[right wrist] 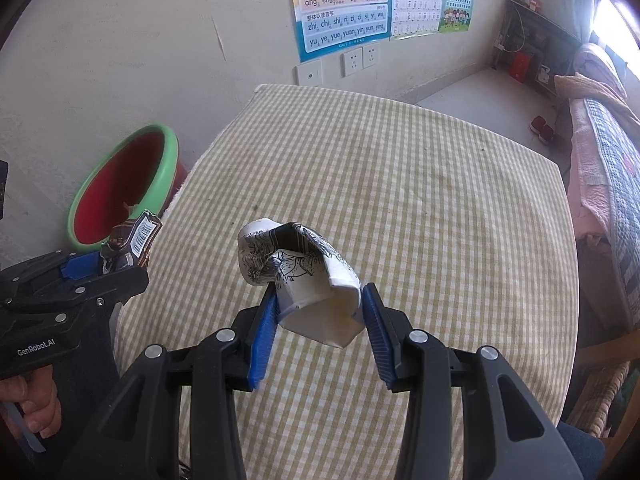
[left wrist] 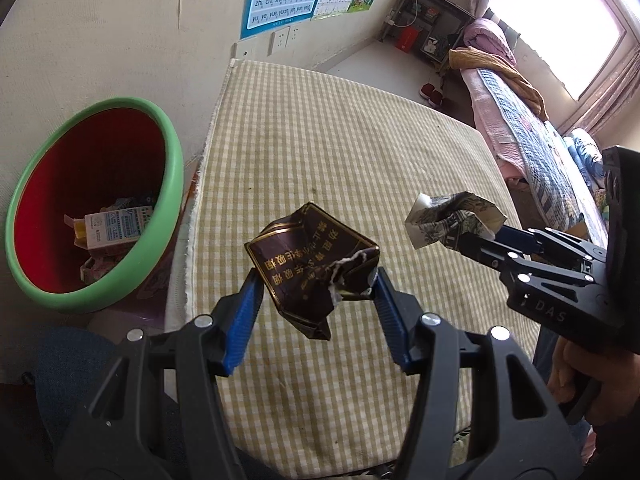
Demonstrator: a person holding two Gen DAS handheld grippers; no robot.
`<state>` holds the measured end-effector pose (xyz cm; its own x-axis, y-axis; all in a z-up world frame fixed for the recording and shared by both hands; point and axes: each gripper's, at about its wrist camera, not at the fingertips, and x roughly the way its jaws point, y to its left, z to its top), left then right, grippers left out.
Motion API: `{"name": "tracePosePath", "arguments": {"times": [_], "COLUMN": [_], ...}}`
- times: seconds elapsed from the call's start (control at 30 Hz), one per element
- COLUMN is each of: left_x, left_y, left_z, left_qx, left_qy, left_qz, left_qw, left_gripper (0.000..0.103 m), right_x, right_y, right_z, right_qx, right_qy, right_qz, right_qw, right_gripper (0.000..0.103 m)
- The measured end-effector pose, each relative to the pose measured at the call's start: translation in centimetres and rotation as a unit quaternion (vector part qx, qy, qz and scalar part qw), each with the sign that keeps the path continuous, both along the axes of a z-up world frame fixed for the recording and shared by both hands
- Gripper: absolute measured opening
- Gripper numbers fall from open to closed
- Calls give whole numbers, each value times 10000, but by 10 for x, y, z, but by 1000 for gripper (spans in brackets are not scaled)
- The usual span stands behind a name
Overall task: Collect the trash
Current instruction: 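Carry the brown and silver-white wrappers over the red bin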
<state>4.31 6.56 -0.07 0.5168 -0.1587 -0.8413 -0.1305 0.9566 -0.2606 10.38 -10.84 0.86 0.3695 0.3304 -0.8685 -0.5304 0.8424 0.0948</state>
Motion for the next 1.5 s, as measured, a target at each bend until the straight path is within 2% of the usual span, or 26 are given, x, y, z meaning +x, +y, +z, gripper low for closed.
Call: {"name": "tracePosePath", "arguments": {"times": [0.67,1.0,1.5], "left_x": [-21,-33,-40], "left_y": [97,139,181], "left_z": [20,22,29], "left_qx": [230,157,140], "left_qy": [-165,-199,-257], "left_qz": [1015,1482,1657], "left_qw": [9944,9886,9857], "left_gripper": [53,53,53], "right_x": [-5,-6,-4], "right_y": [114,162,219], "right_z": [27,38,29], "right_qx": [282,381,435], "right_qy": [-248,-359,-275], "right_qz": [966,1305,1618], "right_qw": [9946,9901,9855], "right_gripper": [41,42,42]}}
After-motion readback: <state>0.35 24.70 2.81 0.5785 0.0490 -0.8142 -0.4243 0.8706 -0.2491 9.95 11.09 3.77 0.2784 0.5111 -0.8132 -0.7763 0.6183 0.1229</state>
